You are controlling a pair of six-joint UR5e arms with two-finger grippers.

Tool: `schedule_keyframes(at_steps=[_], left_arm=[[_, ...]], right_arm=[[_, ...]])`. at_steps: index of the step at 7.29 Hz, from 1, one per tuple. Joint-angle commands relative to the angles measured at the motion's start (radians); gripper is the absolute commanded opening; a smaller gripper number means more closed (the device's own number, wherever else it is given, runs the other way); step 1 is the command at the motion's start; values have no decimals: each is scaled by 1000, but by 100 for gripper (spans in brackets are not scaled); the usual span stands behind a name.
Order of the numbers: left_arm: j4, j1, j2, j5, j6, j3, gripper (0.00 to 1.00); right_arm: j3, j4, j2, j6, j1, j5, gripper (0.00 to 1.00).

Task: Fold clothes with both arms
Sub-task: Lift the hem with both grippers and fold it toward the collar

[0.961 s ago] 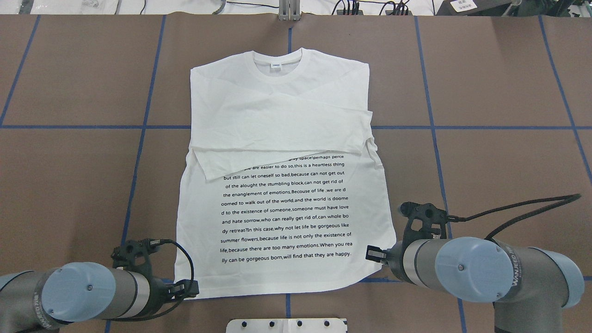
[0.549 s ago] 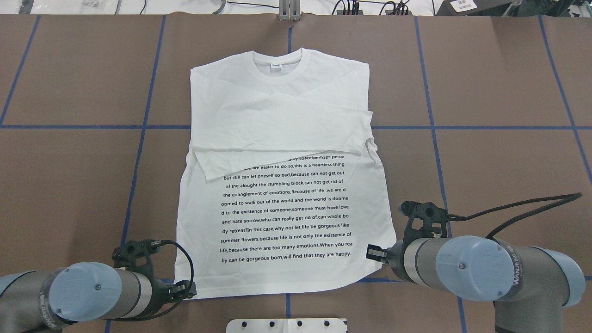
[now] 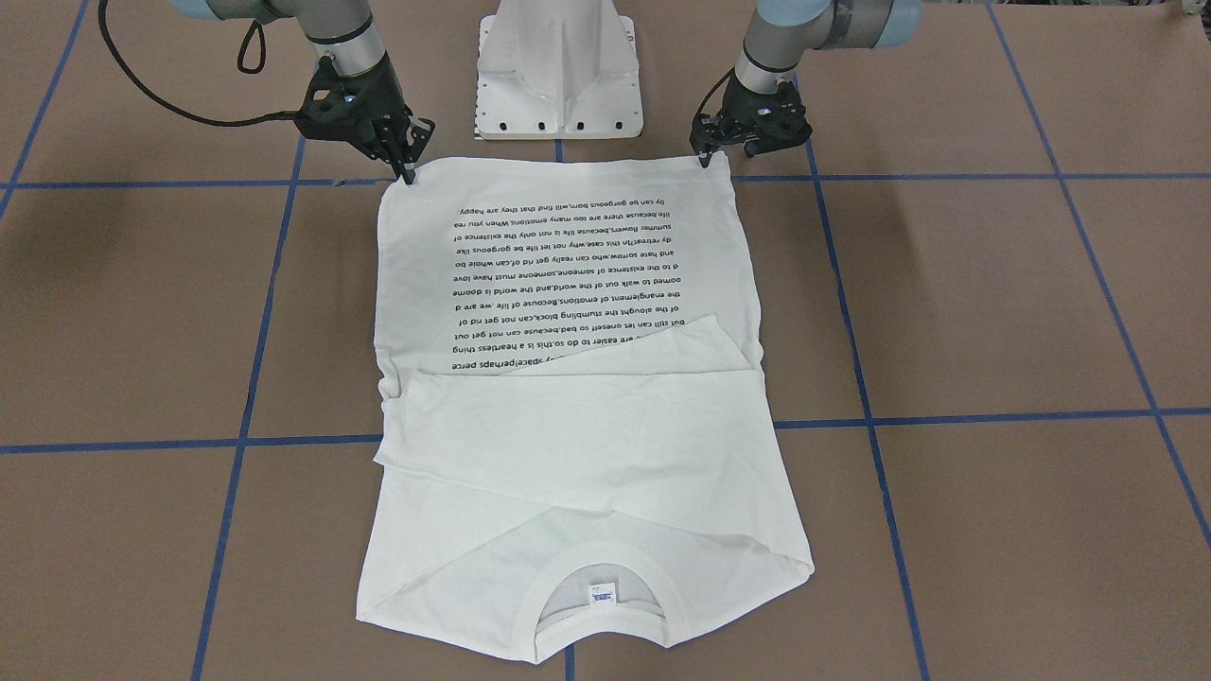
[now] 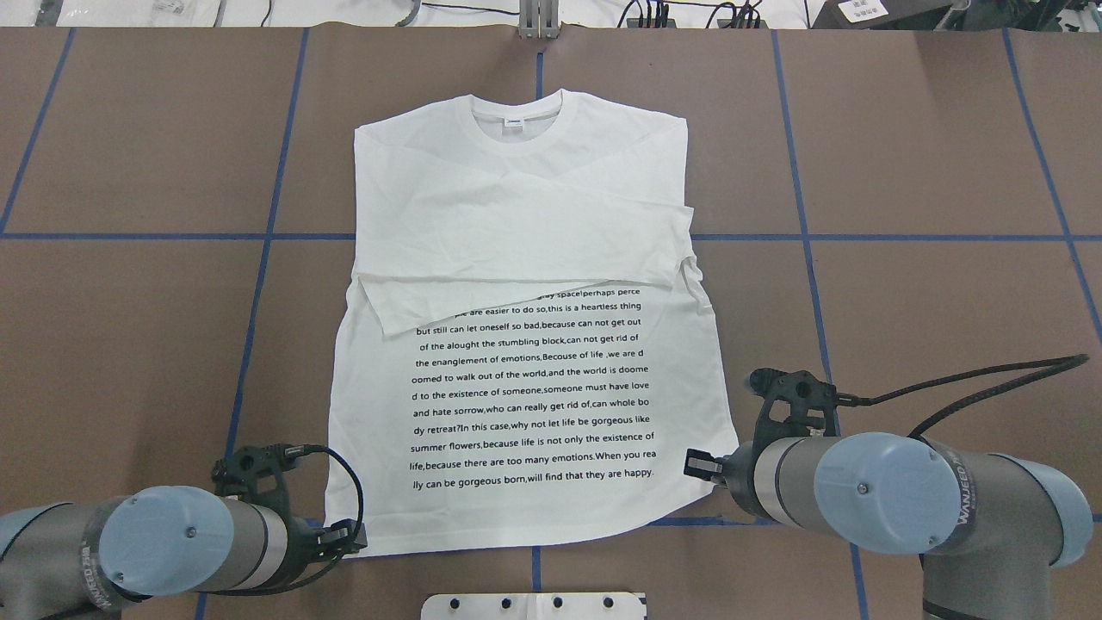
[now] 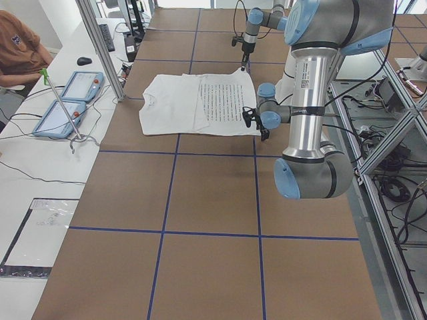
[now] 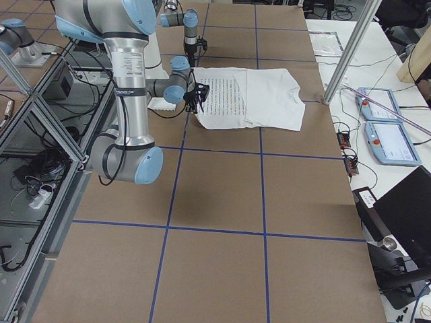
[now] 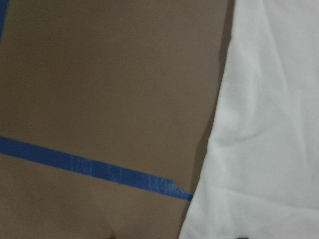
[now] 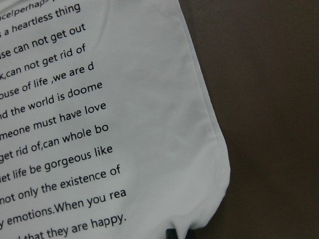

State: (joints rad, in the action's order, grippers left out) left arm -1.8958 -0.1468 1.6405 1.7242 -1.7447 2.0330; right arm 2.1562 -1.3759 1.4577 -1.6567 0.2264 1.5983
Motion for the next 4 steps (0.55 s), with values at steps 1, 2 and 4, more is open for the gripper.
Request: schedule_keyframes(at_steps=[1,2,4], left_arm=[[21,0,18,0,1,-5,81],[21,-2,22,0,1,-8,77],[21,-3,24,0,1,-8,57]], right_arm=[[2,0,1,0,4,0,0],[7,-2,1,0,4,0,0],[7,-3,1,2,8,0,0]])
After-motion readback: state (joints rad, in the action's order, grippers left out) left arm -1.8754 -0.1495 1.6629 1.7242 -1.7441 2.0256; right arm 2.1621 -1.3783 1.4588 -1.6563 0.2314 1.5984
